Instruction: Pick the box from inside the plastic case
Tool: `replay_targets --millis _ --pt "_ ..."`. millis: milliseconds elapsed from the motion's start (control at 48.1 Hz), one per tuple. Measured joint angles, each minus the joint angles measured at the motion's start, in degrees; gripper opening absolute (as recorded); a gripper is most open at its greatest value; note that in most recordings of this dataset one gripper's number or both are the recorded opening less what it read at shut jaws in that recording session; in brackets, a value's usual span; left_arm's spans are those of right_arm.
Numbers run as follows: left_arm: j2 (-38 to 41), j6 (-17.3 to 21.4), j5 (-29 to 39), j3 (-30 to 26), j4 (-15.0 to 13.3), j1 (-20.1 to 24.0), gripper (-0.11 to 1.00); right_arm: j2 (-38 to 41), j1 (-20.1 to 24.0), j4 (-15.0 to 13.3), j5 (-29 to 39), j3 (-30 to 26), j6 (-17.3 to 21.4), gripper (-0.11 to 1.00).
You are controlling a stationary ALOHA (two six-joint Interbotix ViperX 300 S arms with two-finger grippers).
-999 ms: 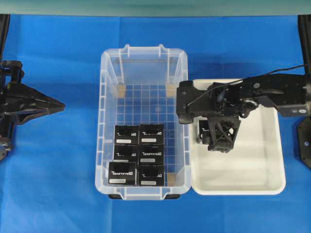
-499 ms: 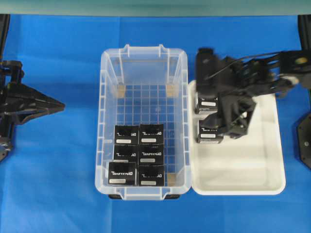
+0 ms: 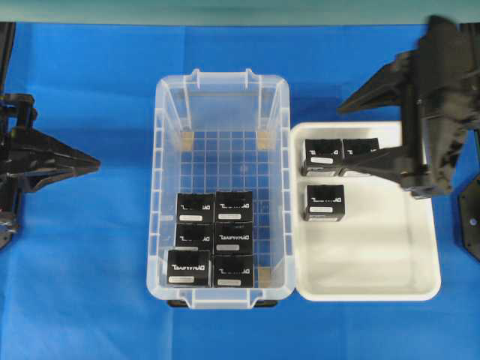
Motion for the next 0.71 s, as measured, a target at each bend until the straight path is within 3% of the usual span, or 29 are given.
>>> replay_targets --millis 166,707 --pt "0.00 0.00 0.00 0.00 -0.09 0.00 -0.05 -6.77 0.09 -0.09 -5.45 4.48 0.70 0.92" --pt "0.00 0.00 0.00 0.00 -0.09 -0.26 -0.05 -20.04 0.70 0.70 -7.47 12.04 0.88 0.92"
